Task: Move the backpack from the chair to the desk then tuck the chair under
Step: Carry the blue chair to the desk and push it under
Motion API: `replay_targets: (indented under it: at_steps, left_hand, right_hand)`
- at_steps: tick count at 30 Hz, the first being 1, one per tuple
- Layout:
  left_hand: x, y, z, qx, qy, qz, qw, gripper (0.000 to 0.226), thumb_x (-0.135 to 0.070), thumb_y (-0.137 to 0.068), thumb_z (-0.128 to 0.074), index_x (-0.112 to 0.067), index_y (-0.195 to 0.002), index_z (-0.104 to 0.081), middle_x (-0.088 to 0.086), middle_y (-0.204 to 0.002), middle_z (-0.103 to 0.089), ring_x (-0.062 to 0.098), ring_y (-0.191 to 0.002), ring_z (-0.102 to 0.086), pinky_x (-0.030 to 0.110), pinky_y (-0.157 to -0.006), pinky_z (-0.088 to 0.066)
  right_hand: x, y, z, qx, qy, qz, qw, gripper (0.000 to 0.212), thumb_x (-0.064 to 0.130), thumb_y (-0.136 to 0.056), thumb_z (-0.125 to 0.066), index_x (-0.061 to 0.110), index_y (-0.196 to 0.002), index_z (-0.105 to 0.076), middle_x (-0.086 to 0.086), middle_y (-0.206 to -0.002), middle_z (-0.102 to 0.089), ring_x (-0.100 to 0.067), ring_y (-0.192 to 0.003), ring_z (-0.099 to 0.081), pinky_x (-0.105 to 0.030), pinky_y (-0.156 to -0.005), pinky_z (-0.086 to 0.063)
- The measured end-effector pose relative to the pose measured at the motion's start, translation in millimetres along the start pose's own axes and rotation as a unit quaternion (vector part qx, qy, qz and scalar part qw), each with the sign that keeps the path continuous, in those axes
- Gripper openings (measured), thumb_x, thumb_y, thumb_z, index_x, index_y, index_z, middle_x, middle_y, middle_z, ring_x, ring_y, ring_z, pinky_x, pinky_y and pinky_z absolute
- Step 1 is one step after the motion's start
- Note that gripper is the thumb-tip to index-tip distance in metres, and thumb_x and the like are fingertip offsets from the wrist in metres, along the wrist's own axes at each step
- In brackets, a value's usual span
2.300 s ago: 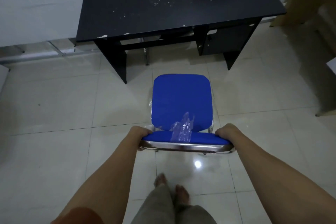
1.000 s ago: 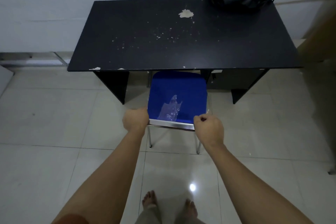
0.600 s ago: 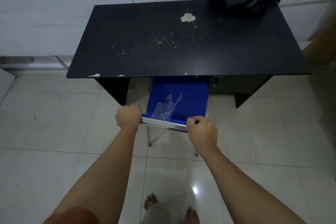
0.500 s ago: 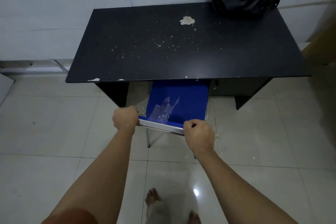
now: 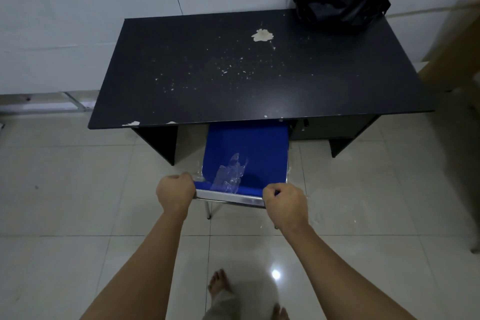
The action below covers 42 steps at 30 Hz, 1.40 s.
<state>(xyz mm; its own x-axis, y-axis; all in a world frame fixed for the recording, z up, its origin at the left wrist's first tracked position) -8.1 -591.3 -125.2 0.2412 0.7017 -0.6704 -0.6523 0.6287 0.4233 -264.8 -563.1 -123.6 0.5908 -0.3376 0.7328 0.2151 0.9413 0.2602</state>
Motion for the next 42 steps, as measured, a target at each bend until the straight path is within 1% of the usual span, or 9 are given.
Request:
replay_targets:
  at_steps: [11,14,16,20,25,30,33,37,42]
  left_hand:
    - [-36.9,-9.1,-18.3,-0.014,0.032,0.015,0.999,0.026,-0.011,-0.088,-0.057,-0.009,-0.063,-0.053,0.005,-0.061,-0.055,0.019,-0.058,-0.056,0.026,-0.046,-0.04]
    - [-52.8,-24.7,-26.0,-0.016,0.035,0.016,0.999,0.027,-0.014,-0.088,-0.057,-0.011,-0.061,-0.052,0.005,-0.062,-0.055,0.022,-0.063,-0.061,0.031,-0.055,-0.049]
    - [-64.4,-30.6,-33.6,-0.015,0.033,0.014,0.999,0.026,-0.016,-0.086,-0.056,-0.011,-0.06,-0.053,0.005,-0.061,-0.055,0.024,-0.062,-0.06,0.03,-0.054,-0.046]
    - [-83.0,-29.3,-54.9,-0.004,0.03,0.006,1.0,0.027,-0.018,-0.085,-0.054,-0.012,-0.059,-0.052,0.009,-0.07,-0.063,0.026,-0.067,-0.06,0.031,-0.056,-0.044]
    - [-87.2,-26.9,-61.7,-0.013,0.004,0.003,1.0,0.024,-0.017,-0.086,-0.054,-0.006,-0.065,-0.056,0.01,-0.071,-0.06,0.024,-0.063,-0.055,0.027,-0.049,-0.034]
    - [-56.7,-16.2,-62.2,0.002,-0.007,-0.003,1.0,0.021,-0.017,-0.087,-0.053,-0.007,-0.07,-0.061,0.01,-0.068,-0.061,0.024,-0.061,-0.058,0.033,-0.058,-0.05]
    - [-61.0,-14.4,-61.0,0.004,0.0,-0.008,1.0,0.022,-0.018,-0.088,-0.053,-0.007,-0.071,-0.062,0.007,-0.065,-0.059,0.016,-0.054,-0.053,0.026,-0.048,-0.039]
    - [-65.6,-11.5,-60.6,0.016,-0.003,-0.019,1.0,0.024,-0.018,-0.089,-0.053,-0.008,-0.069,-0.061,0.007,-0.066,-0.06,0.014,-0.053,-0.052,0.027,-0.048,-0.041]
    - [-72.2,-24.6,-60.5,0.017,0.01,0.0,1.0,0.023,-0.016,-0.086,-0.056,-0.009,-0.064,-0.057,0.008,-0.067,-0.06,0.021,-0.058,-0.057,0.029,-0.055,-0.045]
  right_hand:
    - [10.1,-46.6,12.5,-0.014,-0.011,0.021,1.0,0.048,0.013,-0.086,-0.055,0.026,-0.042,-0.041,0.008,-0.041,-0.038,-0.01,-0.04,-0.035,-0.021,-0.043,-0.029]
    - [19.5,-66.8,13.9,-0.024,-0.001,0.019,1.0,0.048,0.014,-0.087,-0.054,0.023,-0.042,-0.039,0.007,-0.04,-0.036,-0.01,-0.039,-0.033,-0.021,-0.042,-0.026]
    - [21.0,-82.4,19.7,-0.033,0.011,0.007,0.999,0.046,0.015,-0.088,-0.053,0.019,-0.044,-0.043,0.003,-0.042,-0.04,-0.014,-0.04,-0.037,-0.022,-0.042,-0.027]
    - [20.1,-112.4,41.3,-0.054,0.043,-0.005,0.998,0.037,0.02,-0.088,-0.053,0.0,-0.057,-0.061,-0.02,-0.058,-0.063,-0.032,-0.051,-0.058,-0.036,-0.046,-0.047]
    - [8.0,-124.6,43.1,-0.056,0.038,-0.006,0.998,0.035,0.018,-0.087,-0.052,-0.005,-0.064,-0.065,-0.025,-0.062,-0.063,-0.035,-0.05,-0.056,-0.037,-0.046,-0.045]
    - [-14.6,-104.4,29.5,-0.04,0.022,-0.01,0.999,0.038,0.024,-0.085,-0.048,0.0,-0.066,-0.071,-0.02,-0.058,-0.064,-0.038,-0.056,-0.062,-0.045,-0.046,-0.05]
    - [-14.8,-106.5,29.9,-0.039,0.005,-0.032,0.999,0.037,0.022,-0.086,-0.05,-0.001,-0.066,-0.07,-0.023,-0.061,-0.064,-0.04,-0.057,-0.06,-0.039,-0.045,-0.047]
    - [-14.8,-99.6,32.4,-0.052,-0.016,-0.033,0.998,0.031,0.014,-0.088,-0.054,-0.003,-0.071,-0.073,-0.025,-0.064,-0.065,-0.021,-0.051,-0.05,-0.031,-0.048,-0.04]
    - [-12.2,-110.0,29.9,-0.056,-0.013,-0.037,0.998,0.034,0.015,-0.087,-0.053,-0.004,-0.064,-0.07,-0.024,-0.057,-0.06,-0.021,-0.049,-0.049,-0.029,-0.045,-0.038]
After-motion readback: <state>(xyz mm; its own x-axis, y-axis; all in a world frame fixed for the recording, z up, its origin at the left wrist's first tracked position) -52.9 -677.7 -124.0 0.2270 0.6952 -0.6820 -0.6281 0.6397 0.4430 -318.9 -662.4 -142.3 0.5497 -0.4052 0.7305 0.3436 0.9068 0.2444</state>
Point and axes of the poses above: each hand's wrist, its own y-axis away from the middle knuckle, its own z-axis out of the back of the hand, x = y × z, the point moved 4 cm from there along -y, towards the middle knuckle
